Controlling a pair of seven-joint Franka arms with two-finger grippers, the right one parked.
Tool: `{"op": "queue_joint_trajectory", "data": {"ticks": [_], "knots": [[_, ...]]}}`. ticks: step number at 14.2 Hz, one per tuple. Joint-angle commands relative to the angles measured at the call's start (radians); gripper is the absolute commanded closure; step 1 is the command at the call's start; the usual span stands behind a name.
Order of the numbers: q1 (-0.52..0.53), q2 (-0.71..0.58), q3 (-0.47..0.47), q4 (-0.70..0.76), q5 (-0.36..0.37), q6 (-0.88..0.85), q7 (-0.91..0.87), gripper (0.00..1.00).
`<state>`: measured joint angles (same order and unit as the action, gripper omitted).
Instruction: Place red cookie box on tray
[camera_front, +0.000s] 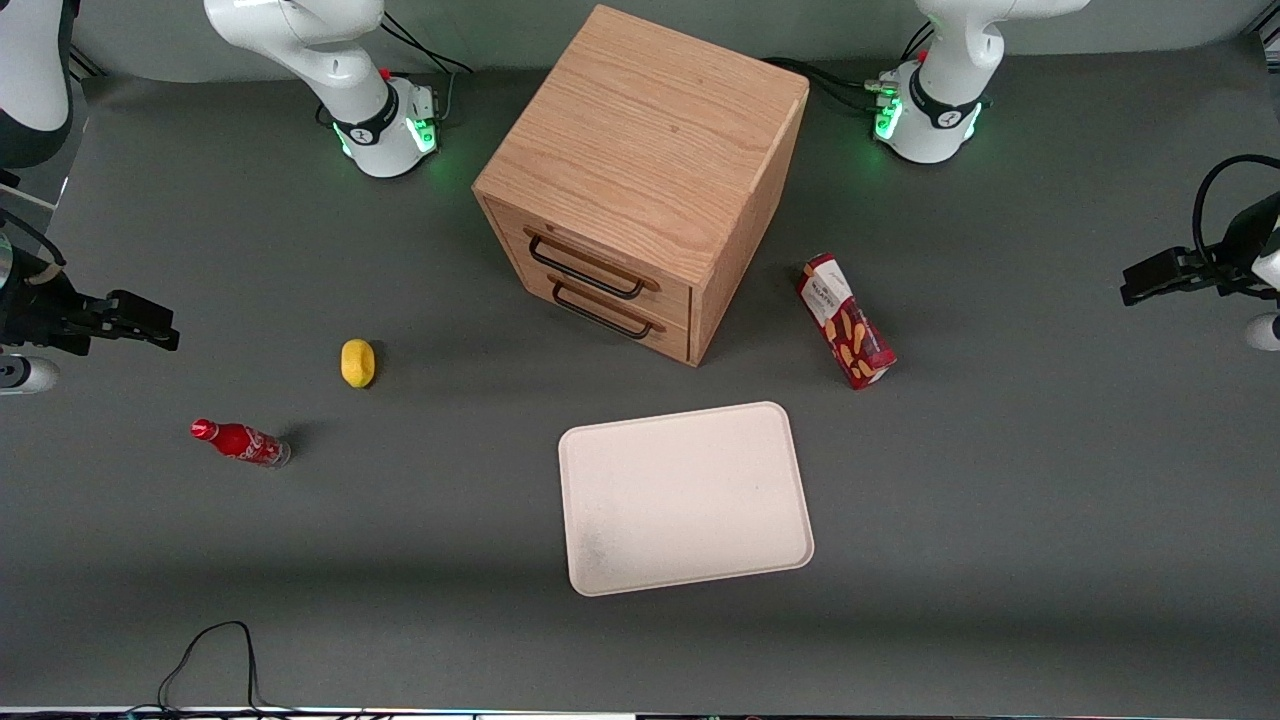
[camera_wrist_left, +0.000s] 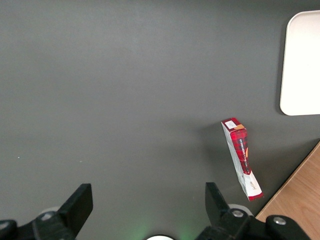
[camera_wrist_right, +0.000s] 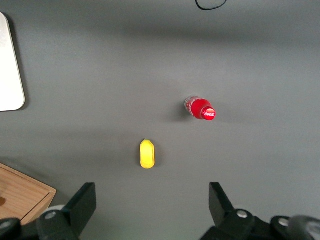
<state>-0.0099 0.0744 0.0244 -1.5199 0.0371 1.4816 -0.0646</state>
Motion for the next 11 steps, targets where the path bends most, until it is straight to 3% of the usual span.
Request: {"op": "queue_joint_trajectory", "data": {"ticks": [1, 11], "knots": [[-0.001, -0.018, 0.003, 0.003, -0.013, -0.032, 0.002, 0.0], [0.002, -0.001, 0.005, -0.014, -0.016, 0.014, 0.0, 0.0]]}}
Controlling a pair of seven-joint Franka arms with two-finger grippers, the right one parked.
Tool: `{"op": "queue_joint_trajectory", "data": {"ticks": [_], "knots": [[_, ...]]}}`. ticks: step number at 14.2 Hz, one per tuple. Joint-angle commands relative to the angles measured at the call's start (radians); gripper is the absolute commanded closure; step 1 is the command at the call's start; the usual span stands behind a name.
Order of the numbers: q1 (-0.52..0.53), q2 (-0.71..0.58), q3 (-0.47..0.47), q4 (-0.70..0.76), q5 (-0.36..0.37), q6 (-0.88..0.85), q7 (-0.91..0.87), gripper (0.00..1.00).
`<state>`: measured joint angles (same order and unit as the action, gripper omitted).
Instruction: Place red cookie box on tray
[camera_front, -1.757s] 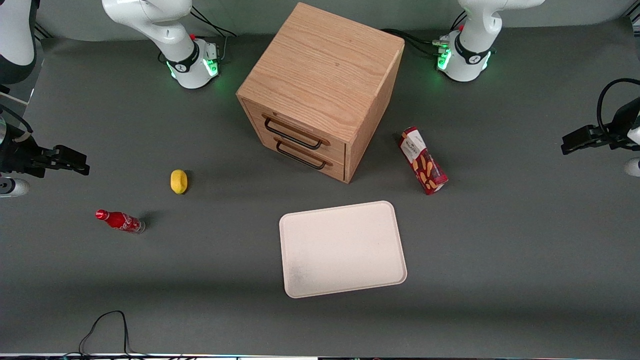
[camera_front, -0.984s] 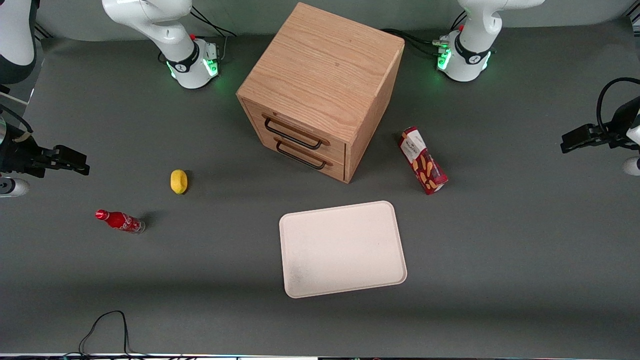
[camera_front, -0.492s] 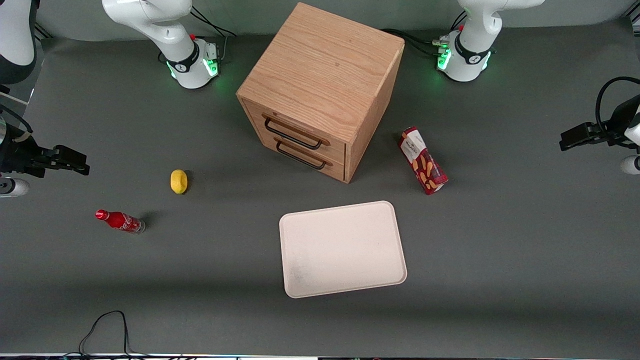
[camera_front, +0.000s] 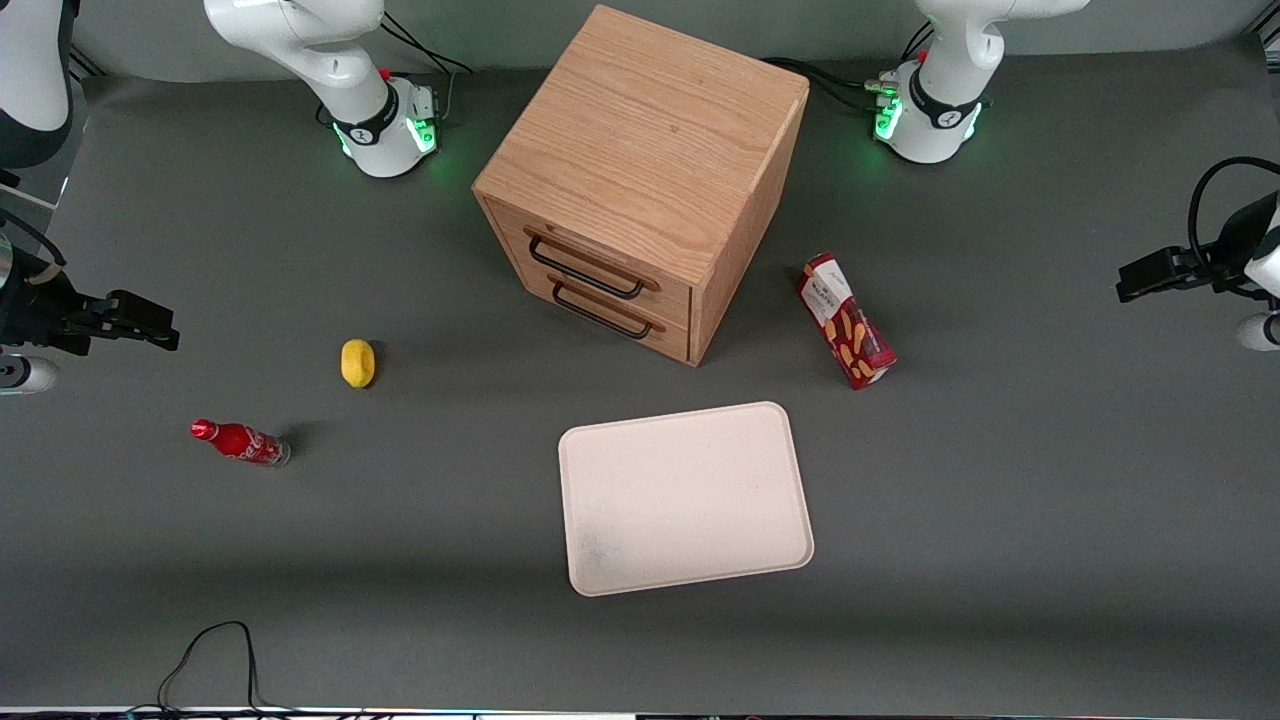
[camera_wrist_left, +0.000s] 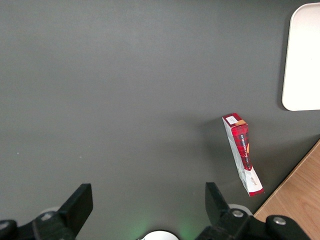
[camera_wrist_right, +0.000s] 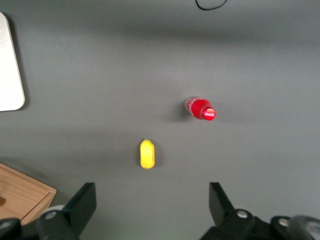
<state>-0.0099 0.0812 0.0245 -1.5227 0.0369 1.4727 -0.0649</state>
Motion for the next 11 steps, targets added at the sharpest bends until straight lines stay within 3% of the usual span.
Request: {"op": "queue_joint_trajectory", "data": {"ticks": [1, 7, 11], "knots": [[0.002, -0.003, 0.005, -0.013, -0.015, 0.035, -0.001, 0.0], [0.022, 0.012, 0.005, -0.013, -0.031, 0.043, -0.021, 0.0], [-0.001, 0.008, -0.012, -0.031, -0.147, 0.029, -0.31, 0.0]]}}
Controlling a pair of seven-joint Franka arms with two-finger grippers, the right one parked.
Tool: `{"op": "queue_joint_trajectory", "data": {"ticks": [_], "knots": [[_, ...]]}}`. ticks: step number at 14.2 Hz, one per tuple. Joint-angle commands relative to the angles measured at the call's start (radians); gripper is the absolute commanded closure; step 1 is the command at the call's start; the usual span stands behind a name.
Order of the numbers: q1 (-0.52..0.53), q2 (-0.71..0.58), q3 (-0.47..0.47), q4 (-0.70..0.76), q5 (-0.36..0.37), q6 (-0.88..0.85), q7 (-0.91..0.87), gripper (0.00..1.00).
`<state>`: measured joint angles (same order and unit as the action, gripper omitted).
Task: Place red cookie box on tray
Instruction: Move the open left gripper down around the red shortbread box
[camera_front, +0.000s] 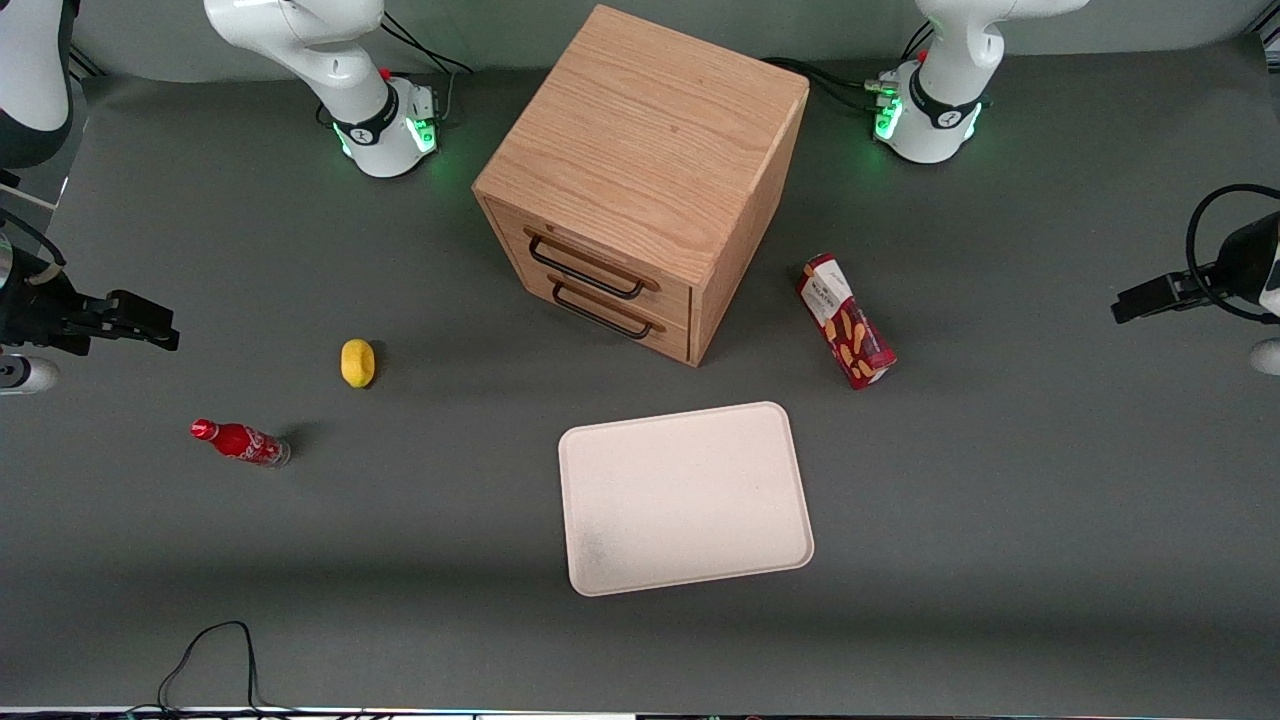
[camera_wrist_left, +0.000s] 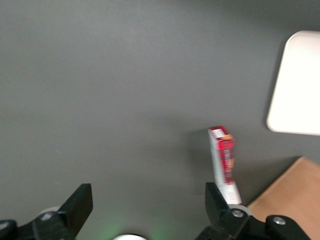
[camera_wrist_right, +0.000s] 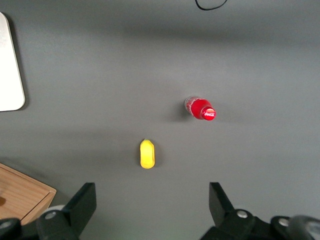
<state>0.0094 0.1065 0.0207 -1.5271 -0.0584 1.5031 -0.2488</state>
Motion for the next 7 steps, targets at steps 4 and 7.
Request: {"op": "queue_joint_trajectory", "data": {"ticks": [4, 7], "knots": [[-0.098, -0.031, -0.119, -0.061, -0.058, 0.005, -0.419, 0.0], [-0.111, -0.097, -0.235, -0.151, -0.051, 0.046, -0.5, 0.0]]}}
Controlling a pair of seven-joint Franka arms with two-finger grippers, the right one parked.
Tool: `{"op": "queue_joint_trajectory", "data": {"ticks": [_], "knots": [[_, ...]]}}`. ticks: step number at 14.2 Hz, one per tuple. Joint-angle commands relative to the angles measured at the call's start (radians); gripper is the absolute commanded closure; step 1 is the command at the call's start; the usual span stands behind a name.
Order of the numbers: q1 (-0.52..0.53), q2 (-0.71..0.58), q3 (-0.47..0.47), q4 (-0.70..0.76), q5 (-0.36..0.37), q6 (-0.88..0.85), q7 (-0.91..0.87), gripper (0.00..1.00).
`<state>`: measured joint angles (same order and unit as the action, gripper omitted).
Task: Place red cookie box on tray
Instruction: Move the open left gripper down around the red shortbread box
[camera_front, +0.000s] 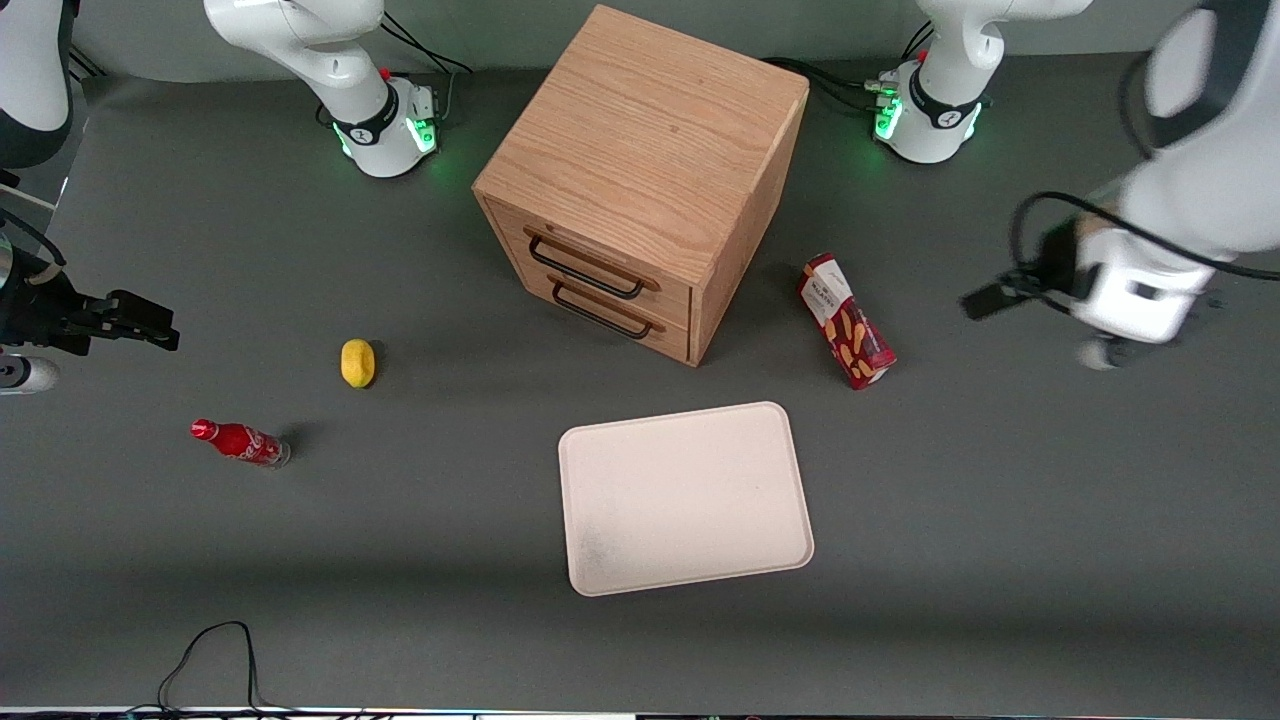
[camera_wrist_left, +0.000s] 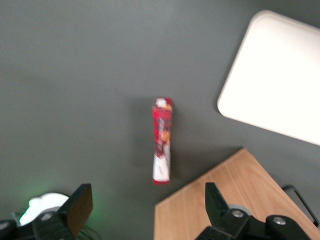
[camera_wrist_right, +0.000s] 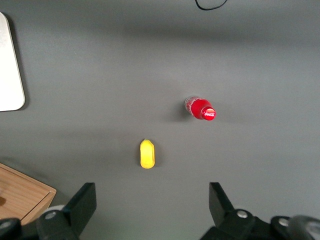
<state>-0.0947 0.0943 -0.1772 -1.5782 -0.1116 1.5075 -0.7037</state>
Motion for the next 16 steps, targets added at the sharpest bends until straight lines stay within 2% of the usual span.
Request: {"op": "queue_joint_trajectory", "data": {"ticks": [1, 4, 8, 14, 16], "knots": [[-0.008, -0.118, -0.039, -0.147, 0.003, 0.065, -0.045, 0.0], [-0.008, -0.188, -0.065, -0.245, 0.001, 0.099, -0.046, 0.0], [-0.005, -0.205, -0.064, -0.368, -0.003, 0.167, -0.046, 0.0], [-0.026, -0.194, -0.067, -0.672, -0.005, 0.537, -0.045, 0.01], [-0.03, -0.148, -0.068, -0.723, -0.003, 0.635, -0.04, 0.01]]}}
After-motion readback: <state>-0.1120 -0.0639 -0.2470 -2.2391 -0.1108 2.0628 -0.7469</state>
